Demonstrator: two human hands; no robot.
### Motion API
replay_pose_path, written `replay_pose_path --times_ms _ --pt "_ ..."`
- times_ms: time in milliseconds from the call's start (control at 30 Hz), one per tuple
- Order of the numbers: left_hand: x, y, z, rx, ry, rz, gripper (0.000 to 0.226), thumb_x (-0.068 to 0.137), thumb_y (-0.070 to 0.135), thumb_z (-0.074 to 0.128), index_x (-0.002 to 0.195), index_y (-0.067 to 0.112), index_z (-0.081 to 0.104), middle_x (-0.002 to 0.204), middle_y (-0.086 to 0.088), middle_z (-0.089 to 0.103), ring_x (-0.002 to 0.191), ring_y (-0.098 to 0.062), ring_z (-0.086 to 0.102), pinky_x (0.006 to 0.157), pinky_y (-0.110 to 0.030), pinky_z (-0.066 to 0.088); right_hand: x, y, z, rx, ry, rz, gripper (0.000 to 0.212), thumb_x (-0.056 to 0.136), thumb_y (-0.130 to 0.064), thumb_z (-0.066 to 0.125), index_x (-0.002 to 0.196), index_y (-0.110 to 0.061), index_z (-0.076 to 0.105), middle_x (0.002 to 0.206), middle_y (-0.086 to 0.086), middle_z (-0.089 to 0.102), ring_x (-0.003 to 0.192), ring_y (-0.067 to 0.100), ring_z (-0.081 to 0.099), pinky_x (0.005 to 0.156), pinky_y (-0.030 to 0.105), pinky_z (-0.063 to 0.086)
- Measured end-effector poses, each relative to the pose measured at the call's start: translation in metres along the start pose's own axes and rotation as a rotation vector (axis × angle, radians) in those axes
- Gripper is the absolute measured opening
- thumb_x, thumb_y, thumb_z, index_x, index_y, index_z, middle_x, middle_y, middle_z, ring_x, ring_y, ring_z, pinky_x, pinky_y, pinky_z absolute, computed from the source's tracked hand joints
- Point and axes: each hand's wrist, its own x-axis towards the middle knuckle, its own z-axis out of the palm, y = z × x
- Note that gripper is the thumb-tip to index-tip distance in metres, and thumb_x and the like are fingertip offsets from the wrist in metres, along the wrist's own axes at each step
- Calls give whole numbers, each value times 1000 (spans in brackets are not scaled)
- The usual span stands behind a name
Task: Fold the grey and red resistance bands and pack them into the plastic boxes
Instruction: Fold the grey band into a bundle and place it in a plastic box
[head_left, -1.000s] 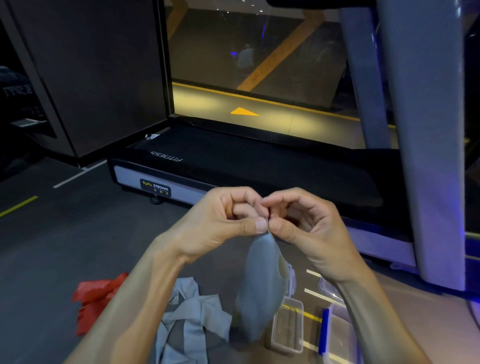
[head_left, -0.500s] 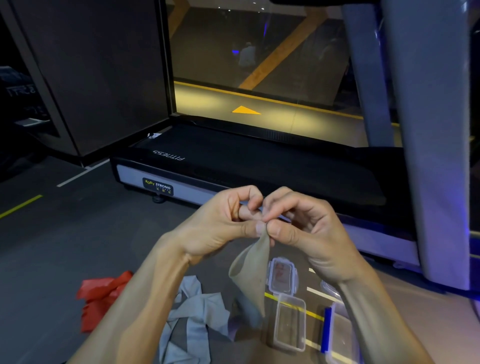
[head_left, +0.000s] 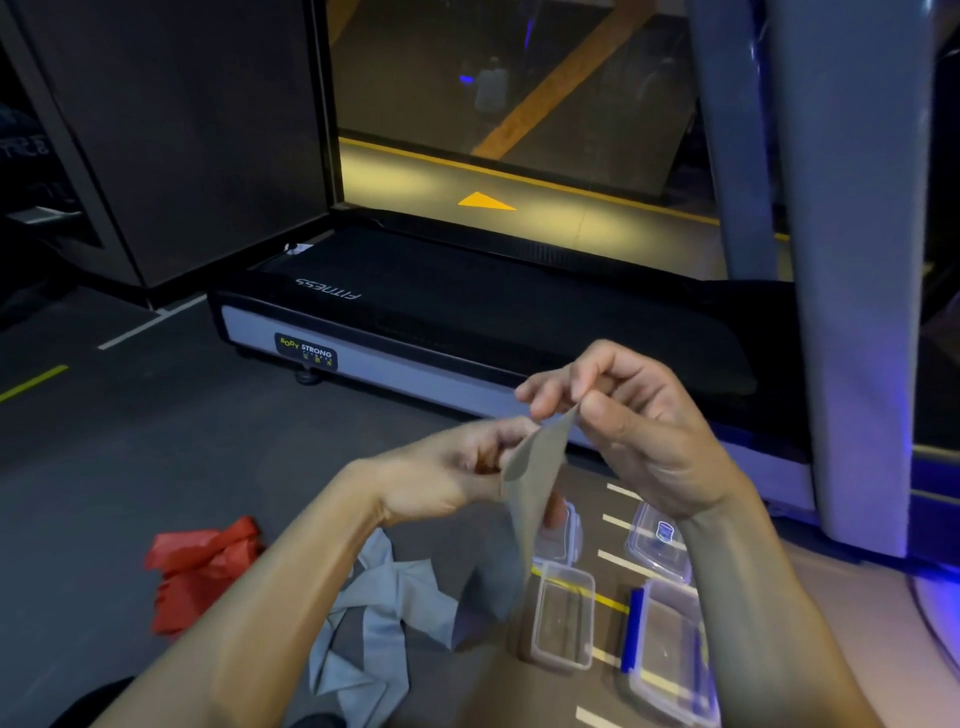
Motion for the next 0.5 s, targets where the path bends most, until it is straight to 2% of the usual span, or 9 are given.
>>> replay_pose_path --times_ms 67,133,233,367,500 --pt "3 -16 4 40 -54 -86 26 101 -2 54 125 9 58 116 -10 68 108 -16 66 95 -31 54 0 2 -2 103 -24 -23 13 93 -24 71 98 -14 63 91 6 73 107 29 68 107 49 47" --pt "5 -36 8 44 -105 -188 22 100 9 58 120 14 63 118 -6 68 111 -17 63 102 -38 51 0 5 -3 232 -45 -55 13 93 -21 72 97 -13 63 83 4 70 93 25 69 108 52 46" --pt "7 -56 11 87 -99 -312 12 98 18 64 107 21 73 106 5 75 98 -9 69 97 -33 53 -2 9 -9 425 -83 -76 13 93 -16 72 97 -10 61 78 2 65 77 19 66 98 45 53" --pt "6 -59 1 128 19 -335 12 94 18 72 105 20 78 110 1 77 100 -11 70 92 -28 56 -5 12 -23 561 -82 -58 11 94 -9 70 99 -5 60 79 5 65 68 16 63 76 34 55" --pt "3 -57 -8 186 64 -349 18 94 12 71 111 6 75 114 -10 75 101 -15 69 94 -27 55 -11 14 -39 569 -40 -80 9 95 -10 69 99 -7 62 81 4 66 67 13 62 67 28 51"
